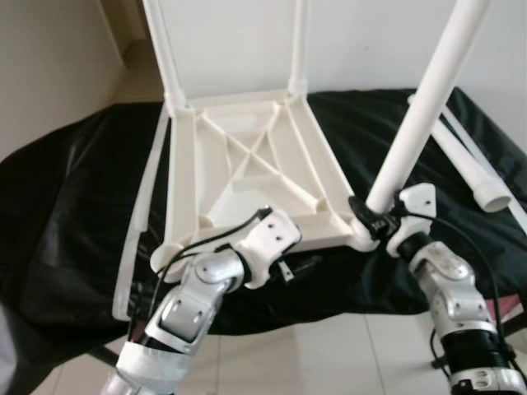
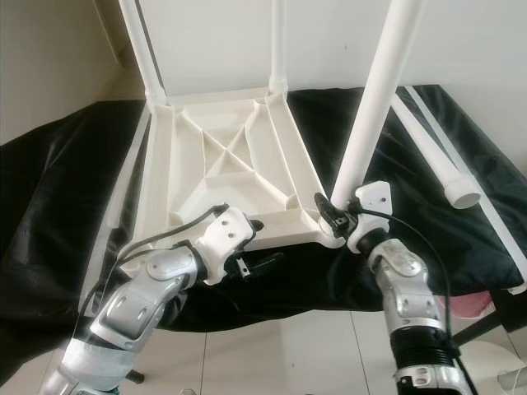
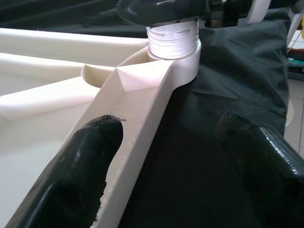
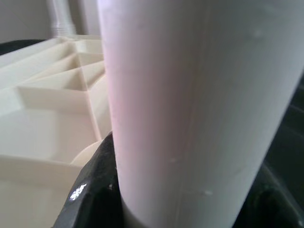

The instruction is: Building children table

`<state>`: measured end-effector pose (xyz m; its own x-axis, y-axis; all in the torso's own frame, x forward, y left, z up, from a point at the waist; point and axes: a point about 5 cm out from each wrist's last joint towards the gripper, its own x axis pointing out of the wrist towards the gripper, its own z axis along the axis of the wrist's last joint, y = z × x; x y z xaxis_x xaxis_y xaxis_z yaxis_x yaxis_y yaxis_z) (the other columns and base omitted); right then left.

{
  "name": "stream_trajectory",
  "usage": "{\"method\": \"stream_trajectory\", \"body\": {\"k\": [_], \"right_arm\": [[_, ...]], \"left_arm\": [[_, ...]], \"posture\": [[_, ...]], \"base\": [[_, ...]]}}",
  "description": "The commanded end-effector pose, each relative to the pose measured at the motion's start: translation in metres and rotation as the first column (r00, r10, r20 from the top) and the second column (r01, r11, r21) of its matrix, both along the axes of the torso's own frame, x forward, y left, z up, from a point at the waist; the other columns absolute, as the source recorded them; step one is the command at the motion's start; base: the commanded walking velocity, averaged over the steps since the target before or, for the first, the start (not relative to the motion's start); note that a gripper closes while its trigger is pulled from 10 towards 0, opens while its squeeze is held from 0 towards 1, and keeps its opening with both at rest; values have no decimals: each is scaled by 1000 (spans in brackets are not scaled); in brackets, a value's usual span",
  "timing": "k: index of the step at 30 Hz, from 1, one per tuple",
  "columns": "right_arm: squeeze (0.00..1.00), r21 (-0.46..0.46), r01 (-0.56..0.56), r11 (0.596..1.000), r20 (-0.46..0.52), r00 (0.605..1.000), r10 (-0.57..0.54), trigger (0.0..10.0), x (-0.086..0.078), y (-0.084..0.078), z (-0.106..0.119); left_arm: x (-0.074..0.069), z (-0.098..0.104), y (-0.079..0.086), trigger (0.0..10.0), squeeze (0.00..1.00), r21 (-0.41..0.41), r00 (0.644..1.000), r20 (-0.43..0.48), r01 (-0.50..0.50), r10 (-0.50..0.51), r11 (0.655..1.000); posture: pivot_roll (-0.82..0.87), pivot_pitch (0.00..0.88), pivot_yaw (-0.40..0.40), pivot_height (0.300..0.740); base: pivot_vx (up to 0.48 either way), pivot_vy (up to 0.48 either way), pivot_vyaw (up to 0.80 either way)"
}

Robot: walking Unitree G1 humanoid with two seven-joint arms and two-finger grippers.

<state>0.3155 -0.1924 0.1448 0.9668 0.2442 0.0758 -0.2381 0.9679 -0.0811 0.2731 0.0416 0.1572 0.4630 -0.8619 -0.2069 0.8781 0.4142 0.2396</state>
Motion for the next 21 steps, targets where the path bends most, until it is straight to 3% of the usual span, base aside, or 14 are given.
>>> {"method": "stream_trajectory", "body": {"k": [1, 4, 9, 15, 21], "right_arm": [[0, 23, 143, 989, -146, 980, -138, 10000, -4, -5, -26], [0, 87, 304, 949, -179, 942, -285, 10000, -7, 4, -31], [0, 150, 422, 894, -209, 897, -389, 10000, -14, 26, -32], [0, 187, 453, 872, -223, 884, -411, 10000, -20, 43, -31], [0, 159, 468, 869, -194, 878, -438, 10000, -20, 41, -27]], "left_arm": [[3, -1, 0, 10000, 0, -10, 999, -25, -49, 48, 999], [3, 1, -2, 10000, 0, -36, 998, -35, -51, 50, 998], [4, 1, -2, 10000, 0, -50, 995, -65, -76, 72, 996], [5, 6, -1, 10000, 0, -99, 991, -103, -97, 87, 990], [7, 7, -1, 10000, 0, -96, 990, -98, -115, 106, 989]], "posture": [[-71, 85, 42, 740], [-73, 91, 37, 740], [-71, 100, 31, 740], [-69, 107, 32, 740], [-68, 110, 27, 740]], "base": [[0, 0, 0], [0, 0, 0], [0, 0, 0], [0, 0, 0], [0, 0, 0]]}}
